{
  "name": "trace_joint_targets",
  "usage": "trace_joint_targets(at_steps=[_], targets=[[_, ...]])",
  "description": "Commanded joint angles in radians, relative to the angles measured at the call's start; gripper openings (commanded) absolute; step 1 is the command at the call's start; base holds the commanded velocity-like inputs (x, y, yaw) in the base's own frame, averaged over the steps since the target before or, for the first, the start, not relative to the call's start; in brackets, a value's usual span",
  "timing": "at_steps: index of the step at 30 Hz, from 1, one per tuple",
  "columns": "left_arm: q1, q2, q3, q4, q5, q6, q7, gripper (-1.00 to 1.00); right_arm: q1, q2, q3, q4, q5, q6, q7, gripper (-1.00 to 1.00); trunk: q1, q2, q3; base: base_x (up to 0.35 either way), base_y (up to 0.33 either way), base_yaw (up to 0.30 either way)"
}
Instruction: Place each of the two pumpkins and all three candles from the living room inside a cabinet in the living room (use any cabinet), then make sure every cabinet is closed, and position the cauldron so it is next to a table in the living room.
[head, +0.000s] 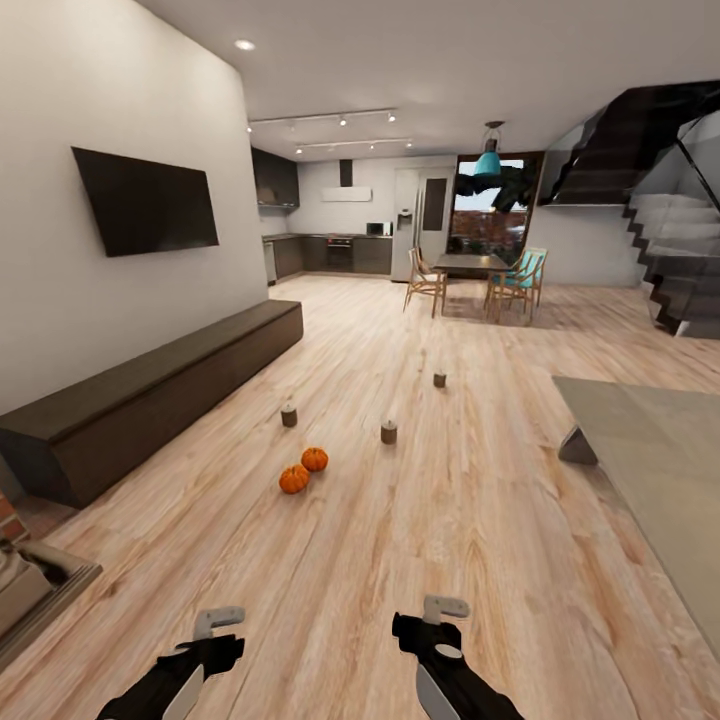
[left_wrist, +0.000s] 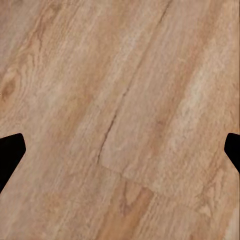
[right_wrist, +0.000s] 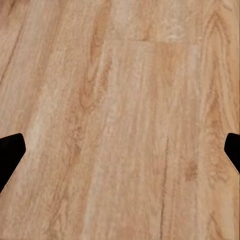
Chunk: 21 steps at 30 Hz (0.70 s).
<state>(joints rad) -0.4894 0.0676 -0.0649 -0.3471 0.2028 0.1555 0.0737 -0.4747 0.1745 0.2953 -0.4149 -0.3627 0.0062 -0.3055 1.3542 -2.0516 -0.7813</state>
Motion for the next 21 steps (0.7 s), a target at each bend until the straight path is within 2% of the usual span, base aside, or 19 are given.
trace_joint_targets(at_steps=[1,3,6,17,21], targets=[[0.0,-0.001,-0.007,0.039,0.01,-0.061,0.006,1.0,-0.001,0.0,0.005,0.0,-0.005,-0.009,-0.008,1.0,0.0,0.0,-0.001,0.34,0.0,0.0],[0.0,-0.002,-0.006,0.087,0.01,-0.13,0.006,1.0,-0.001,0.0,0.005,0.001,-0.005,-0.016,-0.009,1.0,0.0,0.0,-0.001,0.341,0.0,0.0],[0.0,-0.006,-0.009,0.117,0.011,-0.173,0.006,1.0,-0.001,0.0,0.005,0.001,-0.005,-0.02,-0.009,1.0,0.0,0.0,-0.001,0.341,0.0,0.0],[0.0,-0.015,-0.01,0.131,0.013,-0.189,0.006,1.0,-0.001,-0.003,0.002,0.001,-0.019,-0.024,-0.008,1.0,0.0,0.0,-0.001,0.341,0.0,0.0],[0.0,-0.017,-0.011,0.131,0.014,-0.189,0.006,1.0,-0.001,-0.001,0.002,0.046,-0.02,-0.046,-0.008,1.0,0.0,0.0,-0.001,0.341,0.0,0.0]])
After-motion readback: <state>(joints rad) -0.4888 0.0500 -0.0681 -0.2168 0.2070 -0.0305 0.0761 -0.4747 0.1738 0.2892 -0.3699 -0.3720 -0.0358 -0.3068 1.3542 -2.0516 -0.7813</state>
